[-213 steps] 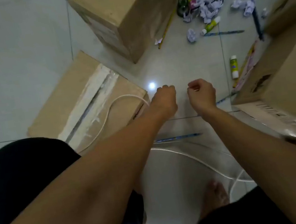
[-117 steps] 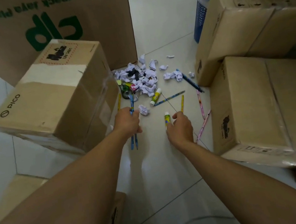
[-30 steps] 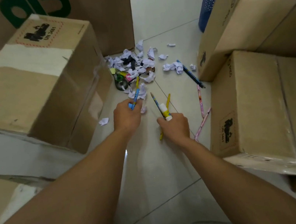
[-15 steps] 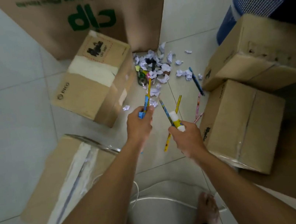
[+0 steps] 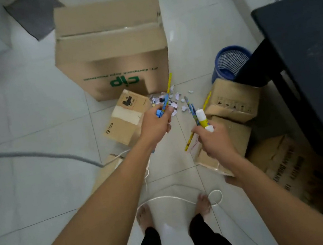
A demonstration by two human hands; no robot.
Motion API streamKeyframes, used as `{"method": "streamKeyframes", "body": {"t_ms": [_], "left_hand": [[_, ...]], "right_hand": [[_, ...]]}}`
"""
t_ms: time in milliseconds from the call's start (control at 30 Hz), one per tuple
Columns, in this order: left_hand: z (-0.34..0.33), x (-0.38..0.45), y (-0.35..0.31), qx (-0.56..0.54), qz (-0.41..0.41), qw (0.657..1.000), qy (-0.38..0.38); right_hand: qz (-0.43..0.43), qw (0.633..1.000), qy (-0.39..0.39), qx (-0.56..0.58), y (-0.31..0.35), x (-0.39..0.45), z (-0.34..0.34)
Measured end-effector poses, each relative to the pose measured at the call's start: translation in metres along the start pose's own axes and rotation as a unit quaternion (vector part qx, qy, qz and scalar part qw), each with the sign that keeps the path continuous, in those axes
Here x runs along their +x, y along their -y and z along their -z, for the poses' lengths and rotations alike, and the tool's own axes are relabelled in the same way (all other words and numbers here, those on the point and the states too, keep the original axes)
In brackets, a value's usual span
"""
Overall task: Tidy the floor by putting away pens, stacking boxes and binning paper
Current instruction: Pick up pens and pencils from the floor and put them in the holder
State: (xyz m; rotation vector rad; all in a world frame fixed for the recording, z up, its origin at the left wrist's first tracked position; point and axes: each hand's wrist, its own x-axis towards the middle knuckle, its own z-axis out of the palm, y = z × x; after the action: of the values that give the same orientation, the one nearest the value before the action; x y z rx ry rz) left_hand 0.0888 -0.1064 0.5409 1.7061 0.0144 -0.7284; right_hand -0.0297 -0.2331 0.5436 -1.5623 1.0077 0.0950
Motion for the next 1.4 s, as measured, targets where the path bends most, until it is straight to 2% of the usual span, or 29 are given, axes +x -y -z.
{"method": "streamKeyframes", "body": {"t_ms": [100, 267, 400, 567, 700, 1000, 1133, 1233, 1300, 1400], "left_hand": [[-0.018, -0.032, -0.061, 0.003, -0.015, 1.000, 0.023], [-0.049, -0.067, -0.137, 0.040, -0.052, 0.998, 0.006], [-0.074, -0.080, -0.189, 0.013, -0.058, 0.997, 0.053], [-0.107, -0.087, -0.253, -0.026, -0.035, 0.987, 0.156], [-0.142, -0.083, -0.298, -0.025, -0.055, 0.970, 0.235], [-0.205, -0.023, -0.394, -0.029, -0.085, 0.909, 0.408], [-0.230, 0.019, -0.435, -0.024, -0.099, 0.882, 0.461], [-0.250, 0.039, -0.456, 0.027, -0.121, 0.869, 0.479], [-0.270, 0.045, -0.464, 0.052, -0.132, 0.874, 0.466], [-0.299, 0.052, -0.470, 0.025, -0.129, 0.897, 0.421]], "right_hand": [[0.026, 1.000, -0.002, 0.000, 0.052, -0.026, 0.038], [0.073, 0.997, -0.006, -0.020, 0.114, -0.059, 0.105], [0.106, 0.994, 0.008, -0.023, 0.151, -0.081, 0.155], [0.111, 0.992, 0.051, 0.005, 0.202, -0.106, 0.212], [0.124, 0.989, 0.083, -0.005, 0.238, -0.115, 0.251], [0.110, 0.988, 0.110, 0.010, 0.313, -0.080, 0.327], [0.112, 0.989, 0.075, 0.053, 0.339, -0.050, 0.343], [0.117, 0.989, 0.040, 0.080, 0.344, -0.039, 0.354], [0.117, 0.986, 0.012, 0.118, 0.337, -0.035, 0.364], [0.111, 0.976, -0.037, 0.184, 0.319, -0.031, 0.383]]}}
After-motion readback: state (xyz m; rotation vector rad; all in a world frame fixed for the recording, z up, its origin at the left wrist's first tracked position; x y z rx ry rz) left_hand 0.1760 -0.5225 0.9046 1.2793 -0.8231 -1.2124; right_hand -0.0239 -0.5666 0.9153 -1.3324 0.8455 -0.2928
